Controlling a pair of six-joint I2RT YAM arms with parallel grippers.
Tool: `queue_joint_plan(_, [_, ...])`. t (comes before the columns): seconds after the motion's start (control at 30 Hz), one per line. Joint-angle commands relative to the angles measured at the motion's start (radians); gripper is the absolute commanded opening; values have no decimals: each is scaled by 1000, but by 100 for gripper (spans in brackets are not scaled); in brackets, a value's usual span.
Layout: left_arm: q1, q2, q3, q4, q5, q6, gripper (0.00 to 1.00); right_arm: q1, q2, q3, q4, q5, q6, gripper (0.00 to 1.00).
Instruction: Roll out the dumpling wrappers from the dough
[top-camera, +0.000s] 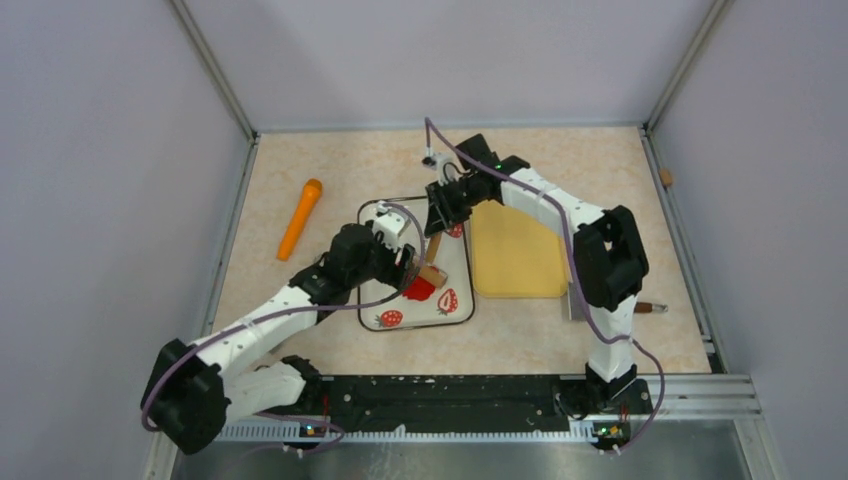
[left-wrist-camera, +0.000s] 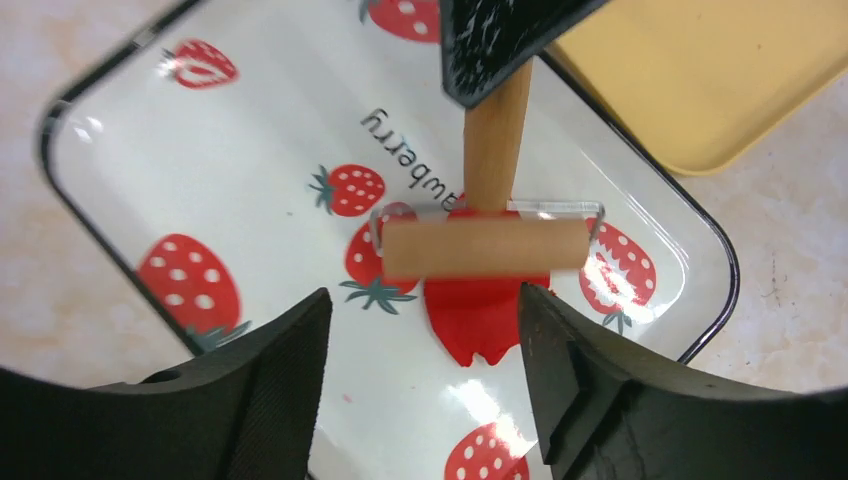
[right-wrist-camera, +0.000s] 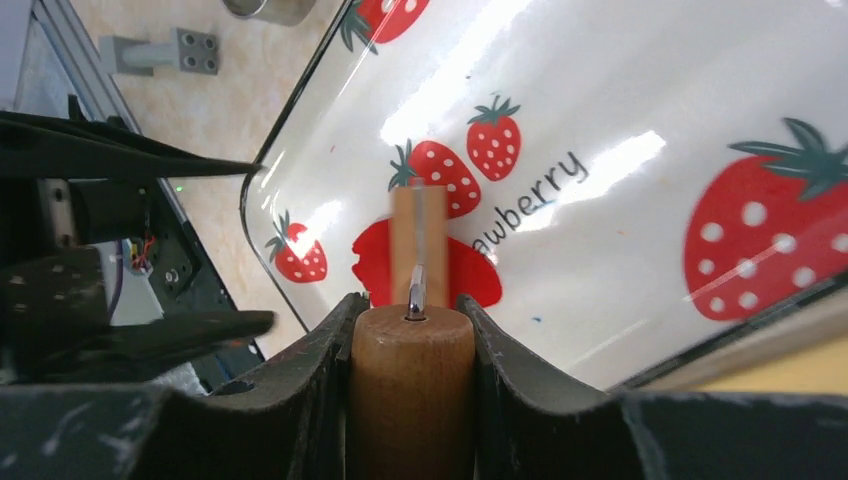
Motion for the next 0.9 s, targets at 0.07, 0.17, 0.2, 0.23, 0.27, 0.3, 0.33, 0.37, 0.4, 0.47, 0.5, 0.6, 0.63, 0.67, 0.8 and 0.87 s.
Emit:
queue_joint_plan(0.07, [33, -193, 53, -144, -136, 121, 76, -48, -165, -23, 75, -115, -4, 0])
queue_joint_plan(0.17, [91, -174, 83, -215, -98, 63, 74, -50, -179, -38, 98, -149, 5, 0])
queue_joint_plan(0.2, [116, -160, 87, -221, -99, 12, 74, -52, -182, -35, 95, -150, 4, 0])
queue_joint_plan(0.23, [169, -146, 84, -219, -98, -42, 73, -56, -184, -23, 85, -149, 0, 0])
queue_joint_plan(0.27, [210, -128, 86, -211, -84, -86, 71, -63, -189, -10, 73, -144, -5, 0])
queue_joint_plan(0.3, [245, -103, 98, -214, -61, -113, 70, -72, -196, 4, 55, -129, -11, 0])
queue_joint_plan(0.33, [266, -67, 126, -235, -36, -123, 68, -81, -207, 17, 40, -99, -14, 0])
queue_joint_plan(0.37, [272, -26, 161, -260, -31, -121, 66, -102, -223, 23, 29, -85, -15, 0])
queue_joint_plan(0.4, [275, 24, 205, -293, -29, -116, 64, -120, -241, 24, 23, -67, -11, 0])
queue_joint_plan(0.47, [281, 123, 284, -345, -26, -109, 64, -152, -297, 11, 16, -16, -8, 0])
queue_joint_plan(0.5, [284, 170, 318, -359, -36, -115, 63, -167, -314, -5, 13, 9, -11, 0])
queue_joint_plan(0.6, [296, 302, 391, -349, -123, -156, 62, -203, -406, -67, 9, 62, -18, 0])
queue_joint_plan(0.63, [304, 345, 420, -359, -141, -177, 61, -212, -428, -85, 2, 67, -25, 0])
queue_joint_plan(0.67, [312, 389, 447, -360, -162, -195, 61, -218, -447, -102, -15, 75, -35, 0])
queue_joint_plan(0.8, [347, 533, 540, -374, -218, -223, 58, -232, -506, -142, -50, 93, -65, 0])
queue_joint_plan(0.87, [359, 590, 588, -400, -228, -216, 57, -232, -522, -146, -60, 87, -72, 0])
